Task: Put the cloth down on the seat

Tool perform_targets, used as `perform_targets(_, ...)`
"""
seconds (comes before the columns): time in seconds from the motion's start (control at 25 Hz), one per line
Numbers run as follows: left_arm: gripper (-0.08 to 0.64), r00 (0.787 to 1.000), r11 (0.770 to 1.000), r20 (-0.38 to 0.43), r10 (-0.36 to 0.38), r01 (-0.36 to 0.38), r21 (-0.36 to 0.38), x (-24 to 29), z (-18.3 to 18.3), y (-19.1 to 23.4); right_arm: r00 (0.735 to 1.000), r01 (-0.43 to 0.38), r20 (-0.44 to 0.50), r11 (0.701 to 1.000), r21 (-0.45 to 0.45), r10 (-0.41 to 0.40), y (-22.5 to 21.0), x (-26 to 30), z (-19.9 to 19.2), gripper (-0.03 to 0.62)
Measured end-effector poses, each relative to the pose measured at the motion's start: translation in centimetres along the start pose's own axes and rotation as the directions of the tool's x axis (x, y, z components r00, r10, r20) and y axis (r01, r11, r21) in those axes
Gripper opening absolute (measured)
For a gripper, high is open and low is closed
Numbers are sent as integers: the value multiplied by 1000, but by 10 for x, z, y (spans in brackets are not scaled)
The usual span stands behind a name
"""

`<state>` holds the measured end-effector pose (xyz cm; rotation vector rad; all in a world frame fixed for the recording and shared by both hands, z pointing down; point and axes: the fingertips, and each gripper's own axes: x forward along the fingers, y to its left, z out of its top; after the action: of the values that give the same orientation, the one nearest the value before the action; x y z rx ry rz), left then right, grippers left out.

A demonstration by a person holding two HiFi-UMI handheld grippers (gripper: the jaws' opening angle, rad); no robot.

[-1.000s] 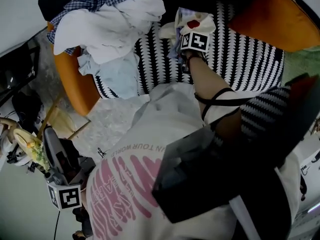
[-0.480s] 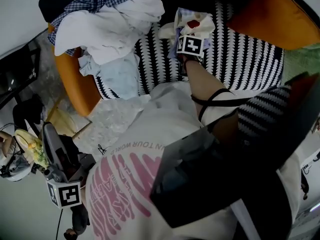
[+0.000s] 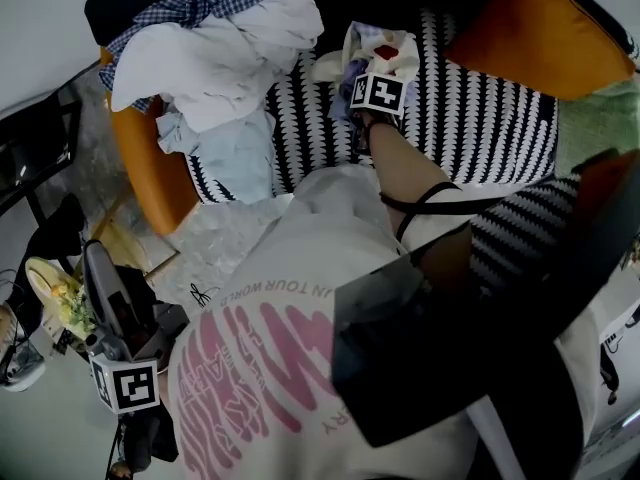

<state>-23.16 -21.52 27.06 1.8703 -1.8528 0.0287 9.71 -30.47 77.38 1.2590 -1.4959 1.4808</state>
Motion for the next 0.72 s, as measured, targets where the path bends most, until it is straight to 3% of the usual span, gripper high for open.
perform_targets(0.36, 9, 993, 999, 118, -15, 11, 38, -27, 18, -3, 998, 8, 59, 993, 120, -15, -11, -15, 2, 376)
perform_targets(0.72, 9, 982, 997, 177, -72, 66, 41, -56, 17, -4, 989, 4, 145, 992, 129, -23, -23, -51, 3, 376)
